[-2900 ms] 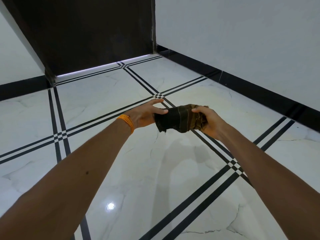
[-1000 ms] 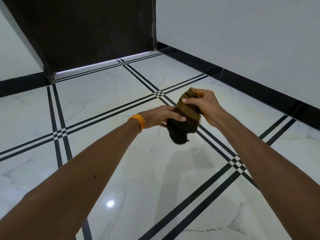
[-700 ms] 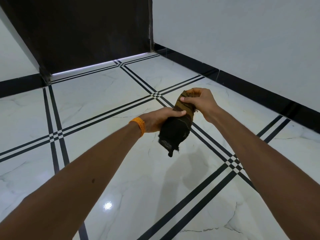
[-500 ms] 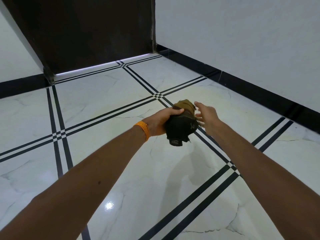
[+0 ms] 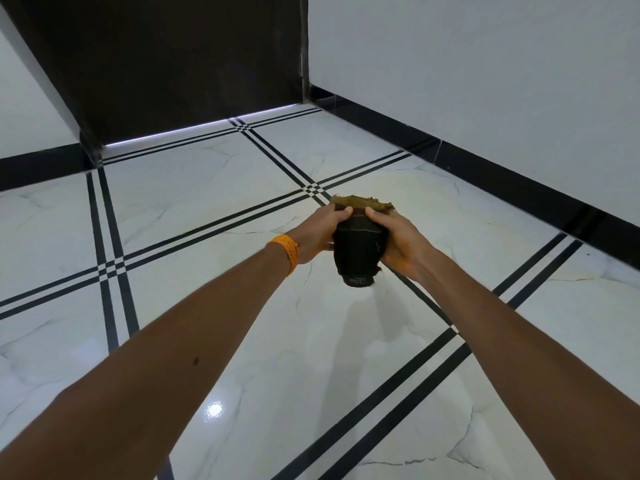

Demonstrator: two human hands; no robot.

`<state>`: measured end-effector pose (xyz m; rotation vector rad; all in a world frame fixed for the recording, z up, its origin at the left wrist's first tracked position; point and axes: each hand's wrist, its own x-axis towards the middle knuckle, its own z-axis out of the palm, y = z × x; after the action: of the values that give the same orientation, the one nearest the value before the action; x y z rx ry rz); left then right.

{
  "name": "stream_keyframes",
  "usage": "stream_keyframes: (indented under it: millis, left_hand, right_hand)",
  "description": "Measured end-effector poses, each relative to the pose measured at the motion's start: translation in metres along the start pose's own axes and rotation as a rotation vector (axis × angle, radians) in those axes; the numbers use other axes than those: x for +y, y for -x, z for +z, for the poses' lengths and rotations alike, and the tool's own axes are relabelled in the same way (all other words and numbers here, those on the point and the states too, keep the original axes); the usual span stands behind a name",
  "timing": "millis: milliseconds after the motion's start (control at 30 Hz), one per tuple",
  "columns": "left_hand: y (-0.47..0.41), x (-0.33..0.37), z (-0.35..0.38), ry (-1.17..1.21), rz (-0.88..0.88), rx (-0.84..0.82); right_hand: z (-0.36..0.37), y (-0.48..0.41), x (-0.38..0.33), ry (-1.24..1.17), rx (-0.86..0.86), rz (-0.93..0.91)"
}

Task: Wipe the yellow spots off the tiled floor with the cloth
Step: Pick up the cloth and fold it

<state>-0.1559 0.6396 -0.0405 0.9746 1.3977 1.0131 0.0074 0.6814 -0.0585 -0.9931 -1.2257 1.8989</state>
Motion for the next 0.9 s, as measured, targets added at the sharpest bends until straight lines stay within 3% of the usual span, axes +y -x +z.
stream_keyframes:
  millis: [167,467,767,900]
  left_hand:
    - [0.003,-0.009,-0.002,-0.064,0.023,0.117]
    - [0.009,-0.004,-0.018,0.160,0.060,0.090]
    - [0.082,0.087,-0.012,0.110,-0.099,0.166]
    - [0.129,0.148,-0.007,-0.080,-0.069,0.224]
  right_hand:
    - [0.009,-0.004,0.002,0.357,-0.004,-0.057]
    - [0.017,-0.009,-0.007,0.178,-0.003,-0.058]
    - [0.074,0.064,-0.100,0.015,0.050,0.032]
    - [0.095,0.108,-0.166,-0.044,0.099,0.100]
